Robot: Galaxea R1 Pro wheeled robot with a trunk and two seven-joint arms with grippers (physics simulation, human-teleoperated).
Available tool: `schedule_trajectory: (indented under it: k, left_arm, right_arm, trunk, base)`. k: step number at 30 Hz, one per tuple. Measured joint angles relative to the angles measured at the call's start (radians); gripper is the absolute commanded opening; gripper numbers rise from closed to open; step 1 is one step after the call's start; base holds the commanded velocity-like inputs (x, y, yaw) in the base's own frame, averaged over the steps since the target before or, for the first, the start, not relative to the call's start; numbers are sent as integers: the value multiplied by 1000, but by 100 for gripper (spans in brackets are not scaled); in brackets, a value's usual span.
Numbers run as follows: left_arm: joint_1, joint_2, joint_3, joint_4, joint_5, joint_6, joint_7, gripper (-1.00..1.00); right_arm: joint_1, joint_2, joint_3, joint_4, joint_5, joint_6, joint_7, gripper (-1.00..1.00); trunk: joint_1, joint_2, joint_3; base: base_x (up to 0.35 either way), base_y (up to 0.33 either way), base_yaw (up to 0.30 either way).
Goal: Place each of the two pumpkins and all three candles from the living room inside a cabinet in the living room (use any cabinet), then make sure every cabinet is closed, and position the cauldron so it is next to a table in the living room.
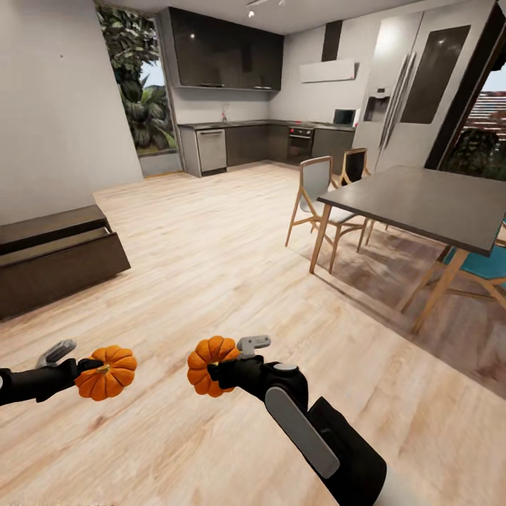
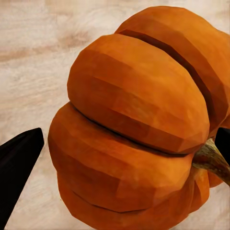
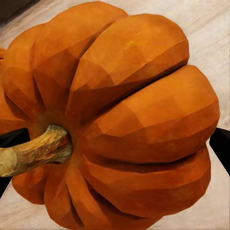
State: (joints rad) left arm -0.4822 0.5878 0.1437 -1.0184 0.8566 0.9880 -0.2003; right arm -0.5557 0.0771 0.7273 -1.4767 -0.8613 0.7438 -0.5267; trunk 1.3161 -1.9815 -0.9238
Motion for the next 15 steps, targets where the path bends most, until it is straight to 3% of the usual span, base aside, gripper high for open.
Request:
schedule_trajectory:
  k: [7,15]
  left_arm:
    - [0,0,0,0,0,0,0,-100]
    - [0,0,0,1,0,0,0,-100]
  right_arm:
    - [0,5,0,1,3,5,0,-100]
    - [0,10,0,5,1,12,9,-100]
  trunk:
    - [0,0,-8]
    - [0,0,-19]
  base:
    - [172,270,231]
    - [168,284,156]
